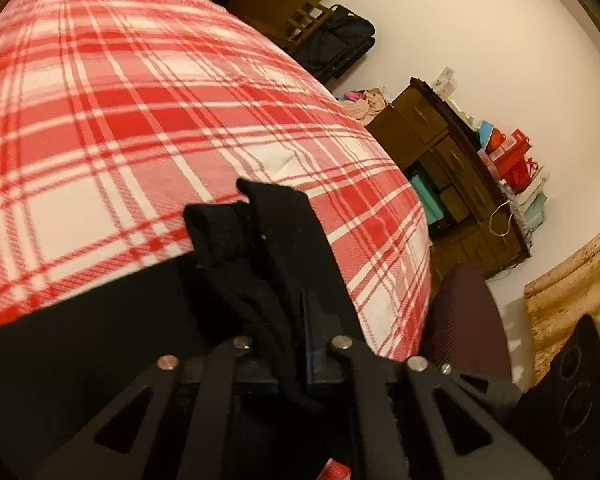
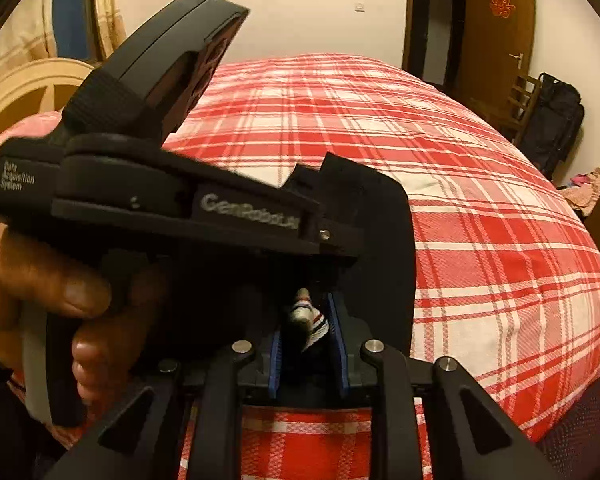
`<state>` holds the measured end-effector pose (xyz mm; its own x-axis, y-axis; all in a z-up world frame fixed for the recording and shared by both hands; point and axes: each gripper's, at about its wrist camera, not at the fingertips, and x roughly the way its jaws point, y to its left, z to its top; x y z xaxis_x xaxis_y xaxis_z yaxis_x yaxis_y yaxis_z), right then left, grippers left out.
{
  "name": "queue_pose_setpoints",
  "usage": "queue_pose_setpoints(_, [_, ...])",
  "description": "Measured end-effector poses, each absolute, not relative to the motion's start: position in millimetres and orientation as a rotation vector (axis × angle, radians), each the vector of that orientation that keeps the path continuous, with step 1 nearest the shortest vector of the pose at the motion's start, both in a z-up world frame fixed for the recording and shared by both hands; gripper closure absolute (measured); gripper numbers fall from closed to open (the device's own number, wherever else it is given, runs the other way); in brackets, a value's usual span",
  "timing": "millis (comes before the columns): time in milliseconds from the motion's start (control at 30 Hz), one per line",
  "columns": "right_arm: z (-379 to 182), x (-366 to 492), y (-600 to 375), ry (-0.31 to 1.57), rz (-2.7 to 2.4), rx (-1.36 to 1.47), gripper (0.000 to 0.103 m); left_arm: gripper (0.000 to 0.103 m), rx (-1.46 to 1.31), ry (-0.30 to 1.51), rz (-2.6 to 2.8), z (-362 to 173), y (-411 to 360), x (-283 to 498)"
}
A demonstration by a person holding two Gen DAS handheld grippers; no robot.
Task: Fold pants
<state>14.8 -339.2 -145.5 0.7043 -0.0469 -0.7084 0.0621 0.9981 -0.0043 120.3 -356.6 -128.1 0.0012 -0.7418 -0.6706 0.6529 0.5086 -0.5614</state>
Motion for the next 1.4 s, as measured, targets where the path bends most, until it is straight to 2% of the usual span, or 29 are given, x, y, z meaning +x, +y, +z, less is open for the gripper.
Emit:
queue_pose_setpoints(133, [-136,3,-348,0.75,0.021,0.066,0.067,0.097,-0.041,1.066,-1.096,-116,-346,120])
queue_pose_setpoints(300, [-125,-15,-360,0.684,0.169,0.146,0.06,0.097,-0.015,0.979,-1.098,-91,-317,117])
queue_pose_setpoints(367, [-122,-23,-360,0.646,0.207,0.161,0.054,0.097,-0.017,0.959,-1.092,-84,-308,116])
queue_pose_setpoints(533, [-115,-33,-349,0.576,0.285,0.187,0.053,0.097,-0.032,0.904,-1.053,-73,-269,116])
queue_pose_setpoints(733, [-117,-33,-350,0.581,0.251,0.209,0.053,0.098,-0.045,0.905,-1.008,-78,-238,122])
queue_pose_setpoints(1067, [-121,-32,-344,0.617,0.233,0.18,0.052,0.098,-0.016,0.943,-0.989,-107,-238,124])
queue_pose_setpoints(1400, [-123,-28,-346,0.621,0.231,0.2,0.051,0.098,-0.057,0.871,-0.946,-80,-160,114])
